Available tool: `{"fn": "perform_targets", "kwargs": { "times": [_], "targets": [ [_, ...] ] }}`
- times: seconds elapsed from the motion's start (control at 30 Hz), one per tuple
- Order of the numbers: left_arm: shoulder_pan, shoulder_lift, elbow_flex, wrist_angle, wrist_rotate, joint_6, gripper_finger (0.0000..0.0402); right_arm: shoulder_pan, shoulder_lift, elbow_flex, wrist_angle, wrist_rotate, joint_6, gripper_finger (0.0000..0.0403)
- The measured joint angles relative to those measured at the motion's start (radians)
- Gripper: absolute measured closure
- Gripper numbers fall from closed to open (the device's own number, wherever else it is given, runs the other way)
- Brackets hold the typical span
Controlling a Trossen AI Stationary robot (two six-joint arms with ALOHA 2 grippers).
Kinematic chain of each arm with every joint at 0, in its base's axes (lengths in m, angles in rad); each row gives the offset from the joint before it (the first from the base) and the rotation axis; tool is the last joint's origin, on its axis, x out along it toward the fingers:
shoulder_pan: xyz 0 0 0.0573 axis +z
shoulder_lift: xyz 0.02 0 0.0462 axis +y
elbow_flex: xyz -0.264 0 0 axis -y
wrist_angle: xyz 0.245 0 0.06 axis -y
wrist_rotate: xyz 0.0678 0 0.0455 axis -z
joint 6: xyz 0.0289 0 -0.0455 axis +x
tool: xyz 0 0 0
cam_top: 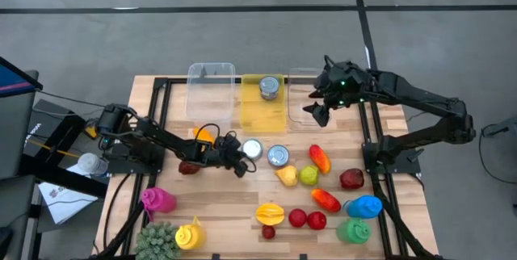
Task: Pick & Place Food Item
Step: Put the green tuna can into the yellow bin
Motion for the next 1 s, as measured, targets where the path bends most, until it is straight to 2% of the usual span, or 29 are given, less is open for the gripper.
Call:
{"fn": "perform_targets", "kwargs": {
  "times": [0.23, 0.37, 0.57, 0.77, 0.83, 1.0],
  "targets": [
    [-0.058, 0.013, -0.005, -0.111, 0.017, -0.087, 0.0402, 0.024, -0.001, -0.094, 0.096, -0.007, 0.015, 0.0138],
    [-0.087, 0.024, -0.012, -0.12, 0.009, -0.152, 0.0402, 0.037, 0.001, -0.119, 0.116, -0.007, 0.016, 0.0138],
    [-0.102, -0.041, -0.029, -0.018, -0.054, -0.132, 0.0402, 0.059, 0.005, -0.152, 0.171, -0.007, 0.041, 0.0138],
    [-0.028, -0.091, -0.03, 0.012, -0.086, -0.051, 0.0402, 0.073, 0.004, -0.18, 0.184, -0.007, 0.048, 0.0138],
    [0.008, -0.08, -0.03, 0.072, -0.082, -0.015, 0.0402, 0.08, 0.007, -0.181, 0.185, -0.007, 0.048, 0.0138],
    [0.071, -0.016, -0.029, 0.162, 0.005, 0.057, 0.0402, 0.086, 0.008, -0.181, 0.188, -0.008, 0.049, 0.0138]
  ]
}}
